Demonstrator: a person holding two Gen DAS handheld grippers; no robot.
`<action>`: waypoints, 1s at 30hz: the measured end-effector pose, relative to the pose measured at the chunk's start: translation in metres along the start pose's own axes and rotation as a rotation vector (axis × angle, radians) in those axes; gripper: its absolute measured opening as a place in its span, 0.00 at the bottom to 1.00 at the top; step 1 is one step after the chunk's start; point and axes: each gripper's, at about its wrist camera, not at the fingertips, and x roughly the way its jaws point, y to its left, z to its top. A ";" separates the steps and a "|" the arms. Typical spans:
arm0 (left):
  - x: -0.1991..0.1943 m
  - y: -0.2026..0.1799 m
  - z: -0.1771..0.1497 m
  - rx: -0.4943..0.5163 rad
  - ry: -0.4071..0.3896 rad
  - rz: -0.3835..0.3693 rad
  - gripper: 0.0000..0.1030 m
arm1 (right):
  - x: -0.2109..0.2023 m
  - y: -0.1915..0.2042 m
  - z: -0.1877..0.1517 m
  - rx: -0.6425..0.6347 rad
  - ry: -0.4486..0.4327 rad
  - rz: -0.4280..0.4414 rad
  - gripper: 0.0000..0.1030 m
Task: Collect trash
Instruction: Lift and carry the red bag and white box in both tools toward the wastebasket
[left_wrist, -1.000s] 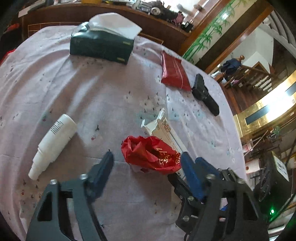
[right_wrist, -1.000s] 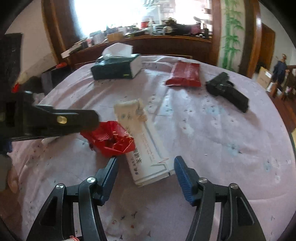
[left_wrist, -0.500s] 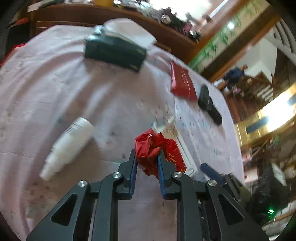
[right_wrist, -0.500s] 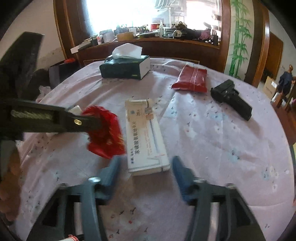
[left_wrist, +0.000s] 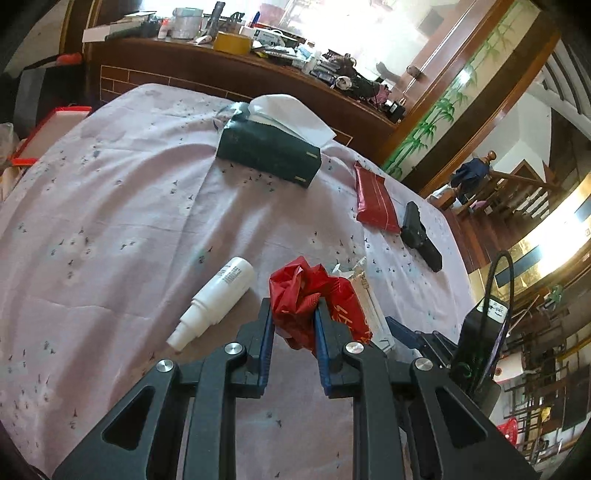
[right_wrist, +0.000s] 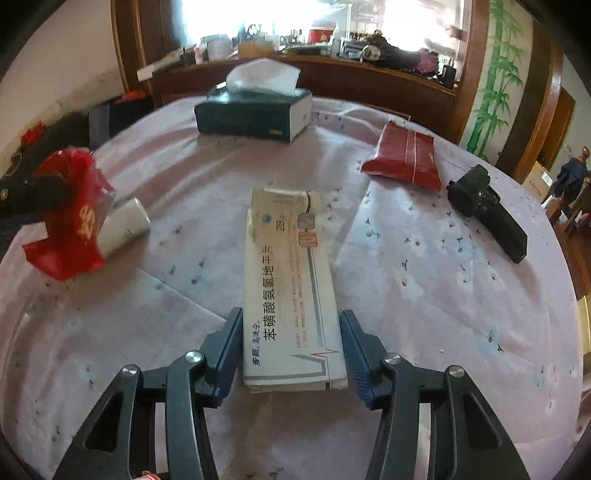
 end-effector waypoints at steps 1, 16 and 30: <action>-0.004 0.001 -0.003 -0.006 -0.004 -0.005 0.19 | -0.002 0.001 -0.002 0.006 0.001 -0.009 0.53; -0.132 -0.087 -0.120 0.147 -0.146 -0.123 0.19 | -0.214 0.011 -0.107 0.185 -0.241 -0.023 0.53; -0.209 -0.217 -0.220 0.387 -0.217 -0.288 0.19 | -0.422 -0.015 -0.268 0.393 -0.457 -0.263 0.53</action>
